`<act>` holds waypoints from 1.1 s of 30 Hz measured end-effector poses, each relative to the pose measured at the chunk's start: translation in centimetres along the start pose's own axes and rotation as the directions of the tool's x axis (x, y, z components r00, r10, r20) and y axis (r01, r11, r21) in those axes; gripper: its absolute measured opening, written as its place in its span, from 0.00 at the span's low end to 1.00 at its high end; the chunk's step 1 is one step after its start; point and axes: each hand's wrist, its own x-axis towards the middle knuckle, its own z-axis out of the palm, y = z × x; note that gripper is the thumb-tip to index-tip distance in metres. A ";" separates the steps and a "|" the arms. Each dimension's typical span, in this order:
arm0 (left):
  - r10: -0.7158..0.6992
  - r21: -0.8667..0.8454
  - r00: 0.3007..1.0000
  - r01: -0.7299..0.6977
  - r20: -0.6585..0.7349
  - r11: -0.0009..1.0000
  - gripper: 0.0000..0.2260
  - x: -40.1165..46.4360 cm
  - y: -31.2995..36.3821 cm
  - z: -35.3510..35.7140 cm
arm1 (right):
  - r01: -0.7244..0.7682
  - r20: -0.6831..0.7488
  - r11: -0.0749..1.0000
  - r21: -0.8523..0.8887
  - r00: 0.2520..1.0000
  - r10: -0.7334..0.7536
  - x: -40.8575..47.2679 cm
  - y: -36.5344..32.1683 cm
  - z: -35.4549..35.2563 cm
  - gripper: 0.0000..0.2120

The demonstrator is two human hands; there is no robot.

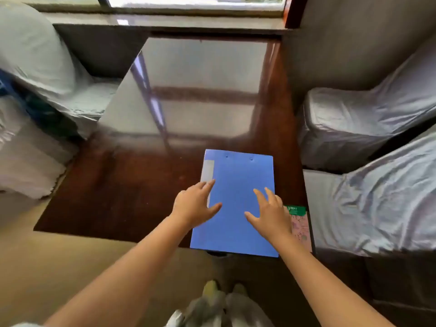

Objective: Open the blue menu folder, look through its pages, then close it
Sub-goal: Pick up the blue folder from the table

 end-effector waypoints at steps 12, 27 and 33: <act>-0.400 -0.347 0.877 0.475 0.268 0.809 0.15 -3.6 -1.8 6.0 | -0.002 0.166 0.990 -0.141 0.986 0.026 -3.1 0.0 6.0 0.34; -0.389 -0.737 0.787 0.602 0.479 0.309 0.10 -4.5 -2.8 4.5 | 0.012 0.189 0.990 -0.141 0.982 0.015 -3.1 -0.2 5.7 0.32; -0.286 -0.874 0.864 0.465 0.415 0.139 0.12 -5.8 -4.2 1.3 | -0.077 0.071 0.976 0.204 0.995 0.064 -2.5 0.1 2.5 0.28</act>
